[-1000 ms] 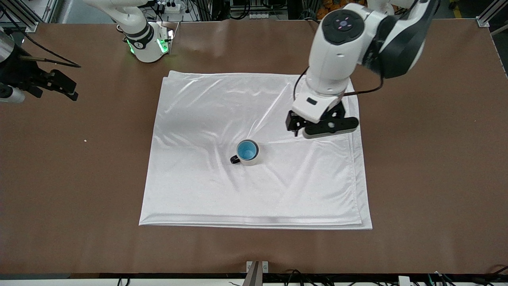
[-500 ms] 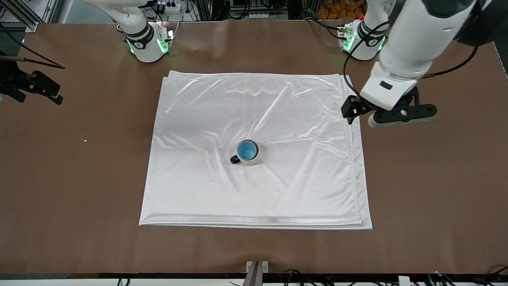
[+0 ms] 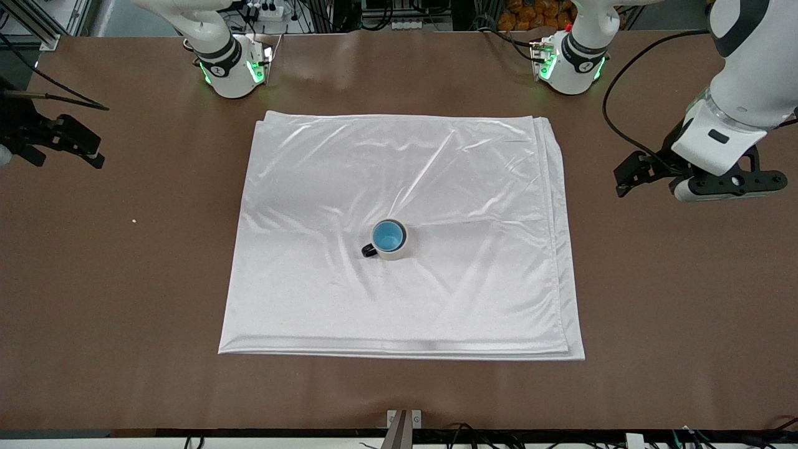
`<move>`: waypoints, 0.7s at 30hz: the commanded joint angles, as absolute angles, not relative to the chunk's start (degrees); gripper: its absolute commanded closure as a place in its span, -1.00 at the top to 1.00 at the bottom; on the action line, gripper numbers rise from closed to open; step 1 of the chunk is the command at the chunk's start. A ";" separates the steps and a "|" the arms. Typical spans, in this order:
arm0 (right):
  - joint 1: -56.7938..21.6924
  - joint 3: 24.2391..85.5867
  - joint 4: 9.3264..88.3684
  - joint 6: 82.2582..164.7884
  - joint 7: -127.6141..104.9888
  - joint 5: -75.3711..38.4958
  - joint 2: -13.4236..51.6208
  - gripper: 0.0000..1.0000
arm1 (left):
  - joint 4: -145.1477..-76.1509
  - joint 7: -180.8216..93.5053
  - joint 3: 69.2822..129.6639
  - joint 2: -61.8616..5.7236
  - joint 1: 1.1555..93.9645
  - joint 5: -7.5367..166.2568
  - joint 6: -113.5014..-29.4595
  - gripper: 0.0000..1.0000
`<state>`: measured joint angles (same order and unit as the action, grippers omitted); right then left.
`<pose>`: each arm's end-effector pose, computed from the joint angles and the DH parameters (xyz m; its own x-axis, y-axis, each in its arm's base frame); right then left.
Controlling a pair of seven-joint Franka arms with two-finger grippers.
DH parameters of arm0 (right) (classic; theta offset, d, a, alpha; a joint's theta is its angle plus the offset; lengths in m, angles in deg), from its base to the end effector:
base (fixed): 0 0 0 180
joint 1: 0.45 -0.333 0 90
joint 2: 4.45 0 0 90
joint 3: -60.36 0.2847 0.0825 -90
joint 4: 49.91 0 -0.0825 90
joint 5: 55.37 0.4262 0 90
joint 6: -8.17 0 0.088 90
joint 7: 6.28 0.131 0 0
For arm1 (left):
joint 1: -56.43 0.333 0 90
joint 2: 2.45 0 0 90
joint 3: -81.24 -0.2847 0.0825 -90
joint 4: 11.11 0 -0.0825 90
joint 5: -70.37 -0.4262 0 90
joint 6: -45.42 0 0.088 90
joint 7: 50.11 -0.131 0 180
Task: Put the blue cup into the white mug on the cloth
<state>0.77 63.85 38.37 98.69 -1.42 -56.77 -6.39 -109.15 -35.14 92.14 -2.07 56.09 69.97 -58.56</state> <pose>0.5898 0.0207 0.6056 0.9962 -0.0449 0.0748 -0.0466 -0.9987 0.0202 0.6042 -0.1196 0.5226 0.9920 0.0644 0.1083 0.0626 -0.9978 0.0205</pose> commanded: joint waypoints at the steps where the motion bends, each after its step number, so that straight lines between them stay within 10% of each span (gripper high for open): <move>1: 0.43 64.05 36.92 98.34 -2.24 -56.69 -5.68 1.00 | -114.65 -36.48 92.57 2.30 57.40 70.54 -60.84 1.00; 21: -0.01 63.97 37.10 98.96 -2.24 -56.78 -5.51 1.00 | -111.92 -38.07 91.61 1.51 58.37 66.06 -60.31 1.00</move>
